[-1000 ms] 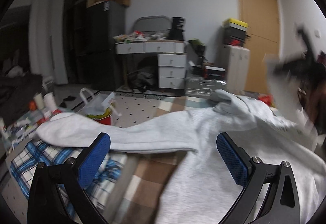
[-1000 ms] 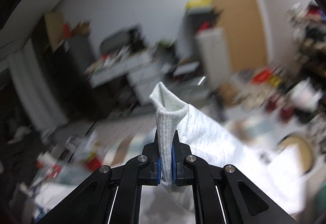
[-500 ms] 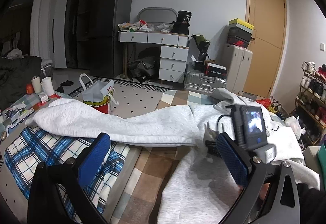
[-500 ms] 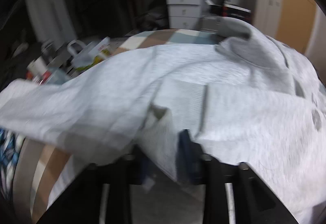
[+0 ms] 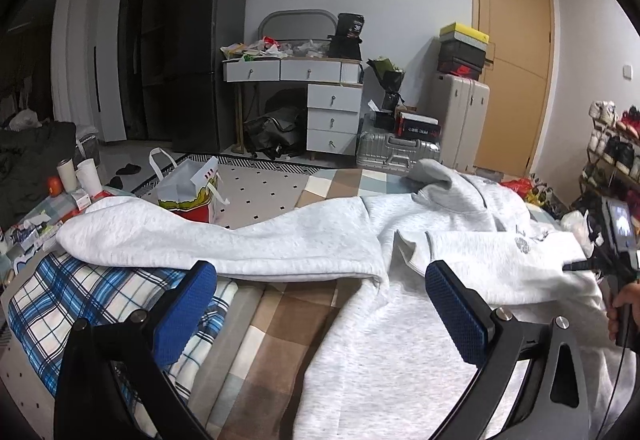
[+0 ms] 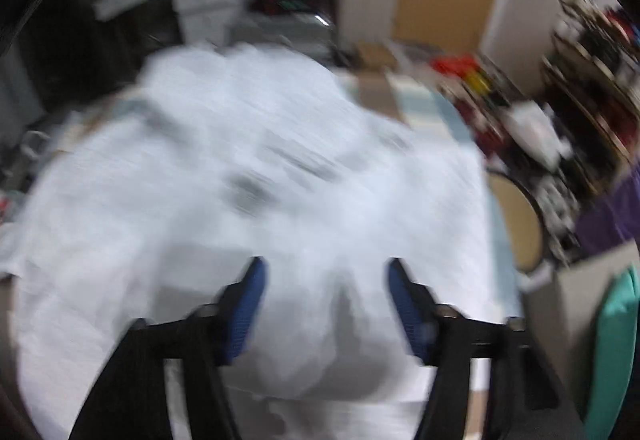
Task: Fold large clothes
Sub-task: 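Carry the held sleeve across the hoodie body and release it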
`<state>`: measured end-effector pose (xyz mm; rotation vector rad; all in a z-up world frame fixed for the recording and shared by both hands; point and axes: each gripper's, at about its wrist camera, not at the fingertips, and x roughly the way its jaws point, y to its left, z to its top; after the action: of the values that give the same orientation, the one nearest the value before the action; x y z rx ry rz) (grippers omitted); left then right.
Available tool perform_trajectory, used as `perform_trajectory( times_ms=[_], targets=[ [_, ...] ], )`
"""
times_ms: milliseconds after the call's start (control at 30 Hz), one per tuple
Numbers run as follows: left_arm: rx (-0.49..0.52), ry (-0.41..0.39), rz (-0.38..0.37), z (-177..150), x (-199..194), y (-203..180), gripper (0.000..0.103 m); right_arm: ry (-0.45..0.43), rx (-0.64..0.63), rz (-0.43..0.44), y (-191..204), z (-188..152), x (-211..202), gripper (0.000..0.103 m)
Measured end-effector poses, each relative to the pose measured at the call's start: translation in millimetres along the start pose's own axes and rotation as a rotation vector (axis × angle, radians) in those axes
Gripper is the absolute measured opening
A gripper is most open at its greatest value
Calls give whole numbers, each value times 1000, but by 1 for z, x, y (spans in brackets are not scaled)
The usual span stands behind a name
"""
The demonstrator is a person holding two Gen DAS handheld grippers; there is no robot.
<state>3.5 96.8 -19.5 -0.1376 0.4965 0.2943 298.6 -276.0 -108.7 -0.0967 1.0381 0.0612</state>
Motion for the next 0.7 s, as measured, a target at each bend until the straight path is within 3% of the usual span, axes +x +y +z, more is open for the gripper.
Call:
perform_trajectory(
  times_ms=[100,133,233,267,400,467,533,600,633,700],
  targets=[
    [18,6,9,-2,2,-6,102,157,72,15,-18,-19,44,42],
    [28,8,12,-3,4,-8,102,107,80,27,-20,-24,45,42],
    [58,13,30,-5,8,-10,102,110,72,32,-12,-29,55,43],
    [65,16,31,-5,10,-10,102,85,81,70,-9,-32,48,43],
    [25,20,22,-2,10,3,102,-131,57,285,20,-43,-19,43],
    [-24,12,26,1,6,14,102,-260,21,378,40,-47,-64,51],
    [-59,22,28,9,-1,28,102,-378,20,466,46,-58,-104,87],
    [-63,-8,48,18,-13,39,102,-533,41,526,49,-75,-147,103],
    [-63,-22,59,23,-20,48,102,-625,54,553,51,-89,-161,103],
    [-97,-13,64,33,-30,75,102,-722,47,588,53,-98,-181,103]
  ],
)
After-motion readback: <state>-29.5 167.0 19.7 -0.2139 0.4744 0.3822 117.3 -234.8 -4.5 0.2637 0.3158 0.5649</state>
